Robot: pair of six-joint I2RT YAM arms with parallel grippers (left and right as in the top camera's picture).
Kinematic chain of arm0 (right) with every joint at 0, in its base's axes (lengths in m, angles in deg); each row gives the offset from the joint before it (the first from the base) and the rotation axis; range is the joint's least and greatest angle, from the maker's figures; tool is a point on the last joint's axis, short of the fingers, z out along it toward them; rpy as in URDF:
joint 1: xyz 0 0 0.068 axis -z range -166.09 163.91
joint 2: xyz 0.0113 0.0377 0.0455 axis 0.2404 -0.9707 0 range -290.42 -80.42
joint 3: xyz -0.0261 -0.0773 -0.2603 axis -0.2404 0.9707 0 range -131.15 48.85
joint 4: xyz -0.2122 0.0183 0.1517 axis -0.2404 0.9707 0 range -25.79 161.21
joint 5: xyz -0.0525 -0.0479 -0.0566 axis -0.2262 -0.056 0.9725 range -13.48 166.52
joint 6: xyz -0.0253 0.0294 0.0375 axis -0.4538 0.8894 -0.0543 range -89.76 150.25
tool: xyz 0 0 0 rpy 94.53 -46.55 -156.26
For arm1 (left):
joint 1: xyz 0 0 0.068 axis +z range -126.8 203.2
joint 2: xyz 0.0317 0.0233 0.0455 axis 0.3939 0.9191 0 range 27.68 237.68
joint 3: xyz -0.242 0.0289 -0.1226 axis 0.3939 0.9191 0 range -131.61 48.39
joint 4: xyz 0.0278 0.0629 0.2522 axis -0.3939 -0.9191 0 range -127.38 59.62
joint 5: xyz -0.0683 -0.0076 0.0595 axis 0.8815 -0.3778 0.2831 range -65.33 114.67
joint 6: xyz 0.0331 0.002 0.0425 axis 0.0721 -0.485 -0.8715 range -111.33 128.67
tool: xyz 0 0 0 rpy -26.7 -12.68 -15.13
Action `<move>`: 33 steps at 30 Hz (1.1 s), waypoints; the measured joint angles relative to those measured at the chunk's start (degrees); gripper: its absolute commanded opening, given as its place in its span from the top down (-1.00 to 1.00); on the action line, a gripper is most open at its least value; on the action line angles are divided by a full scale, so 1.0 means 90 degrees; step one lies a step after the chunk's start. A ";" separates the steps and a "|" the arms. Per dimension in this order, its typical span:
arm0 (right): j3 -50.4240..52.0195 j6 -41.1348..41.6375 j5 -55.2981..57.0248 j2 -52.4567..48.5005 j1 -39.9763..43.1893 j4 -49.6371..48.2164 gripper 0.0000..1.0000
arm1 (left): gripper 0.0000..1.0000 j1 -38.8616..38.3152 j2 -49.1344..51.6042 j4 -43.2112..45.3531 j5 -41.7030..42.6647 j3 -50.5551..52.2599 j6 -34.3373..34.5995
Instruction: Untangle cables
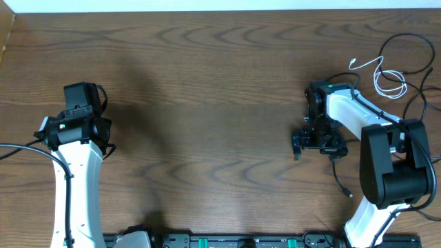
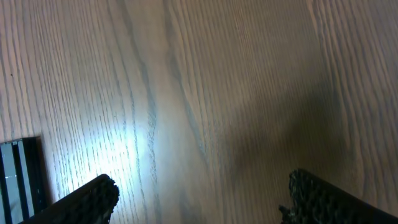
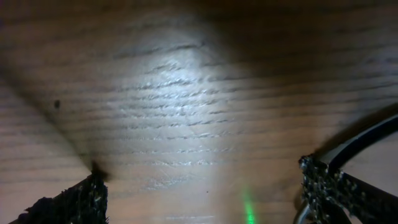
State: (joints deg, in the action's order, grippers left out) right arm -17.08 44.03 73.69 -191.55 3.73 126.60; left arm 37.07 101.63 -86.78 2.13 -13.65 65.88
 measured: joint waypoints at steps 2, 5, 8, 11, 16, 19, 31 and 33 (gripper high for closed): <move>0.0000 0.0039 0.0002 0.0010 0.0051 -0.0063 -0.99 | -0.78 0.0000 0.0000 0.0000 0.0000 0.0000 0.0000; -0.0002 0.0083 0.0034 0.0056 0.0202 -0.0238 -0.98 | -0.78 0.0000 0.0000 0.0000 0.0000 0.0000 0.0000; -0.0036 0.0078 0.0109 0.0095 0.0571 -0.0459 -0.99 | -0.78 0.0000 0.0000 0.0000 -0.0002 0.0000 0.0000; -0.0056 0.0017 0.0168 0.0107 0.0979 -0.0593 -0.98 | -0.78 0.0000 0.0000 0.0000 0.0000 0.0000 0.0000; -0.0075 -0.0119 0.0243 0.0131 0.1409 -0.0792 -0.99 | -0.78 0.0000 0.0000 0.0000 0.0000 0.0000 0.0000; -0.0080 -0.0199 0.0272 0.0143 0.1591 -0.0874 -0.99 | -0.78 0.0000 0.0000 0.0000 0.0000 0.0000 0.0000; -0.0078 -0.0692 0.0316 0.0187 0.1846 -0.1076 -0.99 | -0.78 0.0000 0.0000 0.0000 0.0000 0.0000 0.0000; -0.0058 -0.0760 0.0311 0.0255 0.1863 -0.1314 -0.99 | -0.78 0.0002 0.0000 0.0012 0.0000 0.0000 -0.0032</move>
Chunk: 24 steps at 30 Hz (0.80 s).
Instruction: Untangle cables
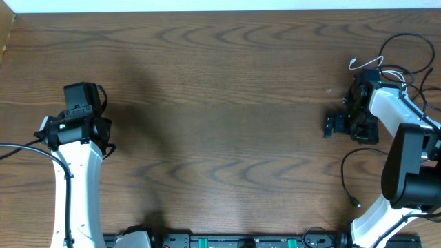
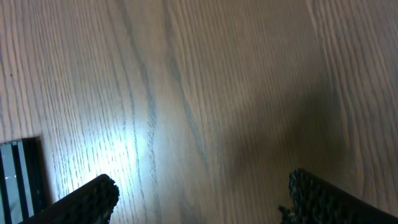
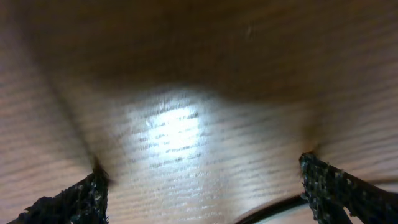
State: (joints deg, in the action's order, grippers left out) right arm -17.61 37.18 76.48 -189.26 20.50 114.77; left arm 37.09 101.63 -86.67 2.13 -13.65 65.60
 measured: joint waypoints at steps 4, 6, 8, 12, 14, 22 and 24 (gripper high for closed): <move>0.0058 -0.0051 -0.0073 0.0376 0.0029 -0.0204 -0.99 | -0.78 -0.0002 0.0000 0.0102 0.0000 0.0000 -0.0321; 0.0066 -0.0061 -0.0095 0.0979 0.0029 -0.0304 -0.99 | -0.78 -0.0010 0.0000 0.0182 0.0029 0.0000 -0.0595; 0.0063 -0.0075 -0.0143 0.1600 0.0029 -0.0384 -0.98 | -0.78 -0.0058 0.0000 0.0379 0.0170 0.0000 -0.1035; 0.0061 -0.0075 -0.0206 0.2608 0.0019 -0.0359 -0.98 | -0.78 -0.0299 0.0000 0.0712 0.0537 0.0000 -0.1855; 0.0061 -0.0075 -0.0294 0.2934 -0.0010 -0.0304 -0.99 | -0.78 -0.0510 0.0000 0.0894 0.0799 0.0000 -0.2358; 0.0061 -0.0041 -0.0617 0.3373 -0.0369 -0.0211 -0.98 | -0.78 -0.1722 0.0000 0.1166 0.1326 0.0000 -0.3898; 0.0061 -0.0041 -0.0641 0.3373 -0.0447 -0.0209 -0.98 | -0.78 -0.2016 0.0000 0.1260 0.1355 0.0000 -0.4099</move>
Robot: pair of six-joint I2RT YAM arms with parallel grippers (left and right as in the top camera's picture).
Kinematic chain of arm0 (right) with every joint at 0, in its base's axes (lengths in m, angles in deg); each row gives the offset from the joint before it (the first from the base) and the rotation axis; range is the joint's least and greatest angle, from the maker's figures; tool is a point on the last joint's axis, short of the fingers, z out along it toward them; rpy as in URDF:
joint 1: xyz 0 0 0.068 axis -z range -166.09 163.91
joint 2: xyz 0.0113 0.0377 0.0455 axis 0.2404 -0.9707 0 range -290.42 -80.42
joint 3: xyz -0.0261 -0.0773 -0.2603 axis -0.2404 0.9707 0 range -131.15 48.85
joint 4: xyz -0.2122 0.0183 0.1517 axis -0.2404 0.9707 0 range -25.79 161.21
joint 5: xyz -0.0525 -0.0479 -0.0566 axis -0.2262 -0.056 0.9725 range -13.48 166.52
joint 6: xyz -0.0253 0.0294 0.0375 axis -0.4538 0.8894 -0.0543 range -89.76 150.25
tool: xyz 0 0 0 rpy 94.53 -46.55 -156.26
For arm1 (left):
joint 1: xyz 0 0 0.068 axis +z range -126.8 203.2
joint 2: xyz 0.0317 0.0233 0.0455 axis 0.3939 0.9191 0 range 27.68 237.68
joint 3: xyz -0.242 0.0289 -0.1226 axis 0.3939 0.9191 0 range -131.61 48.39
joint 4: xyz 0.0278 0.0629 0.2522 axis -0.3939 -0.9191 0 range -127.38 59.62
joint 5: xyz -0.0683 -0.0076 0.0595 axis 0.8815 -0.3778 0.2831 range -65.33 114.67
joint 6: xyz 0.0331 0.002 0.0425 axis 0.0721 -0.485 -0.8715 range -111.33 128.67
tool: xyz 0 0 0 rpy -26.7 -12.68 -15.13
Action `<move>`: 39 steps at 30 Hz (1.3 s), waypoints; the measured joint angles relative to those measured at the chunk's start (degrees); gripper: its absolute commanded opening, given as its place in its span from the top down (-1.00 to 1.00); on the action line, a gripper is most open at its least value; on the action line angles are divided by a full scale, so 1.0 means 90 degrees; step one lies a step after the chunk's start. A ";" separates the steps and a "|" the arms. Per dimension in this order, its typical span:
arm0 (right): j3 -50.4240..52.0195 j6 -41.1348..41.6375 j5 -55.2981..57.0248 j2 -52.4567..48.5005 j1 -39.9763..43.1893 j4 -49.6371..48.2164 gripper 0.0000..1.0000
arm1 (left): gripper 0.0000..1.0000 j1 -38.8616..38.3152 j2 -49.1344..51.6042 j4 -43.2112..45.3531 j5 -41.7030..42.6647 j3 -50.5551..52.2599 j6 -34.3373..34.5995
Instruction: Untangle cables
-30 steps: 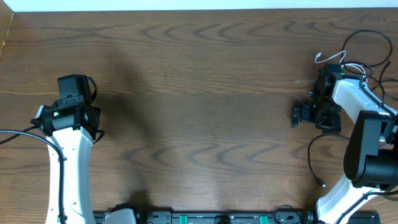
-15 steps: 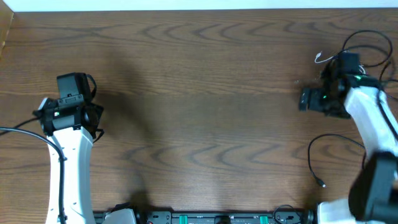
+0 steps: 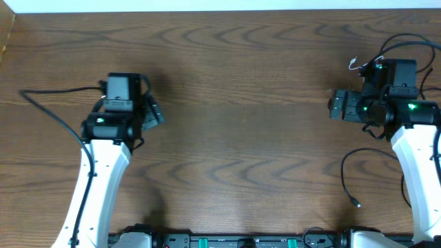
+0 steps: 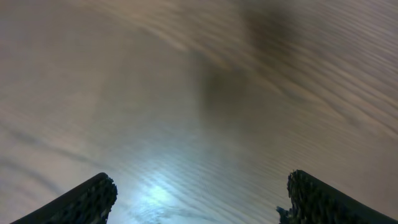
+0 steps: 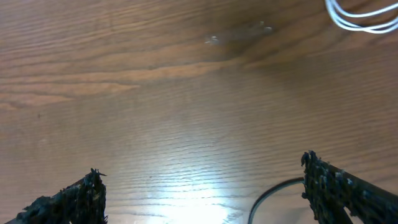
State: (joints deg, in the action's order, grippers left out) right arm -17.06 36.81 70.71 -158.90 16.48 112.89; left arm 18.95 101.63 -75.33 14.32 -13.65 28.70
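A thin black cable (image 3: 344,176) curls on the table at lower right and ends in a small plug; a stretch of black cable (image 5: 273,193) shows near my right fingers. A white cable (image 3: 355,64) lies at the far right, and its loop (image 5: 360,18) shows in the right wrist view. More black loops (image 3: 403,41) sit behind the right arm. My right gripper (image 3: 335,107) (image 5: 199,183) is open over bare wood. Left of centre, my left gripper (image 3: 155,114) (image 4: 199,186) is open, holds nothing, and is far from the cables.
The brown wooden table (image 3: 234,103) fills the view, with its far edge along the top. A rail of equipment (image 3: 227,241) runs along the near edge. The left arm's own black lead (image 3: 48,96) trails across the left side of the table.
My left arm has moved from the left edge toward the middle, and its gripper now points right. My right gripper stands higher over the wood, with the white cable now in its view. Both stay open.
My right gripper was open right of the table's middle, with the black cable beside its right finger. Then it stood nearer the cable pile at the right, the black cable lying behind it. Now it is raised there, and the left arm has come inward.
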 measured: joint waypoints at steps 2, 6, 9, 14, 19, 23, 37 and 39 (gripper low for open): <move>0.0000 0.0000 -0.0022 0.0000 -0.0051 -0.0007 -0.98 | -0.78 -0.0219 0.0000 0.0078 0.0024 0.0000 -0.0119; 0.0000 0.0002 -0.0032 0.0000 -0.0063 -0.0010 -0.99 | -0.78 -0.0376 0.0000 0.0131 0.0073 0.0000 -0.0240; 0.0000 0.0007 -0.0032 0.0000 -0.0063 -0.0007 -0.98 | -0.78 -0.0381 0.0000 0.0134 0.0092 0.0000 -0.0260; 0.0000 0.0022 -0.0032 0.0000 -0.0063 -0.0010 -0.99 | -0.78 -0.0381 0.0000 0.0136 0.0095 0.0000 -0.0262; 0.0000 0.0022 -0.0032 0.0000 -0.0063 -0.0010 -0.99 | -0.78 -0.0381 0.0000 0.0136 0.0095 0.0000 -0.0262; 0.0000 0.0024 -0.0032 0.0000 -0.0063 -0.0010 -0.98 | -0.78 -0.0381 0.0000 0.0136 0.0095 0.0000 -0.0262; 0.0000 0.0022 -0.0032 0.0000 -0.0063 -0.0007 -0.98 | -0.78 -0.0381 0.0000 0.0136 0.0095 0.0000 -0.0279; 0.0000 0.0024 -0.0032 0.0000 -0.0063 -0.0007 -0.99 | -0.78 -0.0381 0.0000 0.0136 0.0095 0.0000 -0.0279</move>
